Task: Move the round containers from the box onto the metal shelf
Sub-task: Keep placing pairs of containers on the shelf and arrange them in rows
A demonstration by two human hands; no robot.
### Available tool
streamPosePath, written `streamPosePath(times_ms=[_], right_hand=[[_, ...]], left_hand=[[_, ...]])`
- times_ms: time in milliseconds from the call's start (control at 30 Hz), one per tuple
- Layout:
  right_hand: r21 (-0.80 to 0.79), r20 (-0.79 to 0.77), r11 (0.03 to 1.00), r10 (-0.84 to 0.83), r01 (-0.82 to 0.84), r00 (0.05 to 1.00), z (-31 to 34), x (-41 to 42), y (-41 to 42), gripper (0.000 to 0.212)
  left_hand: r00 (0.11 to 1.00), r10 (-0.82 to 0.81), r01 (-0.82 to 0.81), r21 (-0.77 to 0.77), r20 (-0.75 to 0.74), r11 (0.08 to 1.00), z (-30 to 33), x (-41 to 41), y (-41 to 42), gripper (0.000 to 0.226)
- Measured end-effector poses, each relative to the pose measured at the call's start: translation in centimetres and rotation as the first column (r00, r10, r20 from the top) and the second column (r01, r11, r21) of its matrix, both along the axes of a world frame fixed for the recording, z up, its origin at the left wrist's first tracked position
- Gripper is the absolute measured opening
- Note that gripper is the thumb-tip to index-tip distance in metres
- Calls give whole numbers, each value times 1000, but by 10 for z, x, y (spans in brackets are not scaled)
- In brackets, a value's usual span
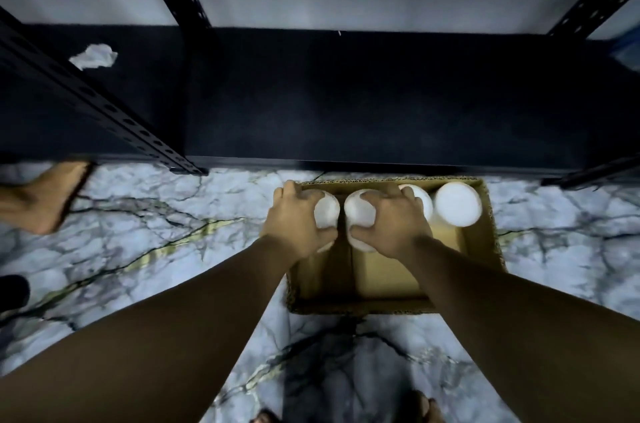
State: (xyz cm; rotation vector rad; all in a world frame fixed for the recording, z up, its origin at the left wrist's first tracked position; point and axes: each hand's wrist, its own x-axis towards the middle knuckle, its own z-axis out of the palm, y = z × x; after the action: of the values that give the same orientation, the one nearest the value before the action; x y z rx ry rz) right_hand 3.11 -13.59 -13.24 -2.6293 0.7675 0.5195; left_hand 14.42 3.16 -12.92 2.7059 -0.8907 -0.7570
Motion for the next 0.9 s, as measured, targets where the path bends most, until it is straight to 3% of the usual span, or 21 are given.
streamPosePath(times_ms=[167,267,367,467,600,700,900], right_hand=[[182,-54,973,-137,145,989,117,-20,4,68],[287,-90,940,-167,186,982,204,-27,7,46],[361,-75,912,-180,195,981,299,-32,20,18],[420,-17,886,-209,197,978,388,-37,37,26],[386,107,909,-211,155,972,502,-48,60,37],[389,229,912,-229,127,946,578,-48,71,27],[338,472,938,-241,78,848,697,-39,87,31]], left_hand=[[991,-82,95,125,-109,988,108,-15,16,75],[971,-119,154,164,-206,974,209,-27,20,52],[952,-57,103,141,-299,985,304,-35,31,42],[944,-29,76,133,-328,988,397,-40,41,42],[966,5,10,55,-258,998,509,-42,55,51],[989,-8,2,-44,-147,999,581,-38,66,54],[999,36,-32,-233,11,972,685,-27,86,68]])
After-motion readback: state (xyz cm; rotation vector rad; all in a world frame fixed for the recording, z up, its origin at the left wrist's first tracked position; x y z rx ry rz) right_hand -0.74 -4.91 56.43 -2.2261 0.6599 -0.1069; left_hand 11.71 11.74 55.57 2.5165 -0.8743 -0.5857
